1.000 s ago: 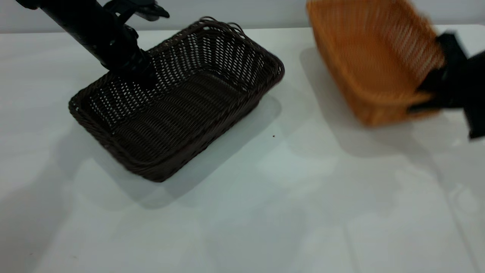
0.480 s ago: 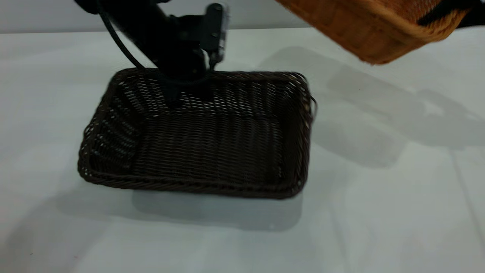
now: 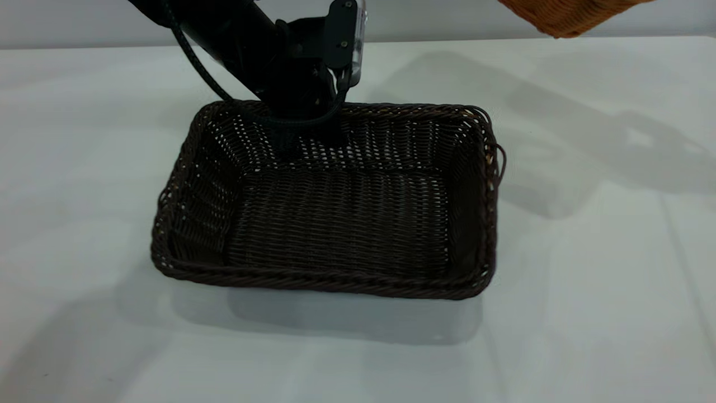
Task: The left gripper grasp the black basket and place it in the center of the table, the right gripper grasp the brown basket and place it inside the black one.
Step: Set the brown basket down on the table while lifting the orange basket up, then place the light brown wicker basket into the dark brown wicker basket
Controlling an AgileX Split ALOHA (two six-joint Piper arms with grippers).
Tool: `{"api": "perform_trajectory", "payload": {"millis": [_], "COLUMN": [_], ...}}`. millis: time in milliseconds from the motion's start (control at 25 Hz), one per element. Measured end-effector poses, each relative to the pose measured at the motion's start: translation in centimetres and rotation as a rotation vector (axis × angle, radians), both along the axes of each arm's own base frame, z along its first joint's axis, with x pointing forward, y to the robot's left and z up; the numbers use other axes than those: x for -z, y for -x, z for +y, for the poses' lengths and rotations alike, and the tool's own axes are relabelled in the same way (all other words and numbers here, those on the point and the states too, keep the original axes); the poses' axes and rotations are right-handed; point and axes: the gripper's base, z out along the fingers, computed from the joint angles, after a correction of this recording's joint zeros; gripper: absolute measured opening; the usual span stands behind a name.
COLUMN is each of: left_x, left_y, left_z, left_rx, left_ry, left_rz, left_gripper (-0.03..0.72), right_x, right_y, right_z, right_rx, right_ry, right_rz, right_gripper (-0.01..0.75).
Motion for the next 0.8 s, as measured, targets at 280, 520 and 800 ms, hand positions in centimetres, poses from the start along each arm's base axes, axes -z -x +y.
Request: {"api": "perform_trajectory", "payload": {"millis": [280, 520, 800], "left_x": [-0.6, -8.5, -22.1], "left_y": [0.2, 0.6, 3.1], "left_z": [-0.5, -0.6, 3.8], "left_rx": [-0.005, 0.021, -0.051], "left_ry": [0.029, 0.116, 0.187], "left_rz": [0.012, -0.026, -0.079], "left_gripper": [0.444, 0.471, 0.472], "right_x": [-1.3, -1.5, -1.1], "right_y": [-0.8, -0.9, -0.7], "right_z": [-0.3, -0.5, 0.8], "right_rx": [0.008, -0.012, -0.067], "right_ry": [0.01, 0.051, 0.106], "right_rz": [-0.033, -0.034, -0.006], "right_gripper": [0.068, 0.068, 0.069]}}
